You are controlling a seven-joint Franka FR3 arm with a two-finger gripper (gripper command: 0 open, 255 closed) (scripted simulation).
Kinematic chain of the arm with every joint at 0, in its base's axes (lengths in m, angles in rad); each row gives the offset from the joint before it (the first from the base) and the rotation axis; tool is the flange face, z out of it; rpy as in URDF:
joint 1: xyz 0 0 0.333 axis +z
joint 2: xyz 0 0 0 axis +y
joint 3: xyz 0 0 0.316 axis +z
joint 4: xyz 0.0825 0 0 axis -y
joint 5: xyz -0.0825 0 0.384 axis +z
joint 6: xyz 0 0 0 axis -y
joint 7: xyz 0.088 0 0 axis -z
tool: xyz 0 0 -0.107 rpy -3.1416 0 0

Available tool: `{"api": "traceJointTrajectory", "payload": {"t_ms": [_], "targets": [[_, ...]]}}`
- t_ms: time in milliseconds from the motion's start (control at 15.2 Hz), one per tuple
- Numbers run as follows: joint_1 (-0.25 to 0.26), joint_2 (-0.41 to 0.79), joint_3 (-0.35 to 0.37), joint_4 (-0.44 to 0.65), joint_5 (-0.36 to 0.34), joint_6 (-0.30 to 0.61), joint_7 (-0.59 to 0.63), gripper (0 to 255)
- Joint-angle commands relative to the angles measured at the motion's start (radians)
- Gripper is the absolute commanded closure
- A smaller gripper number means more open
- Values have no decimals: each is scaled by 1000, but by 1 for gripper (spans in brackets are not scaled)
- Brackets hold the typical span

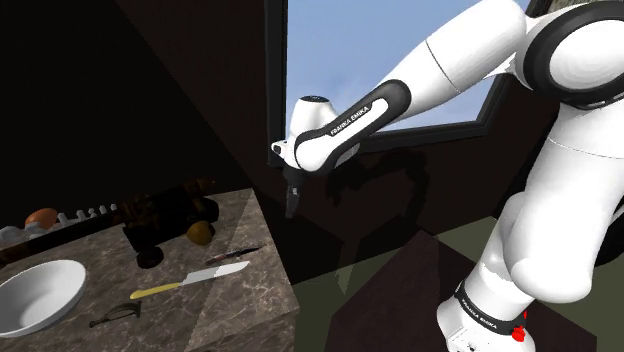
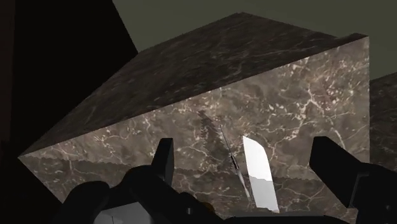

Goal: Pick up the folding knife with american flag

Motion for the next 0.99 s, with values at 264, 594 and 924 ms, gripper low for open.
{"api": "traceJointTrajectory", "payload": {"t_ms": [264, 594, 924], "targets": [[35, 217, 37, 143, -25, 111, -65, 0], [73, 383, 57, 276, -67, 173, -106, 0], [109, 522, 65, 396, -104, 213, -135, 0]]}}
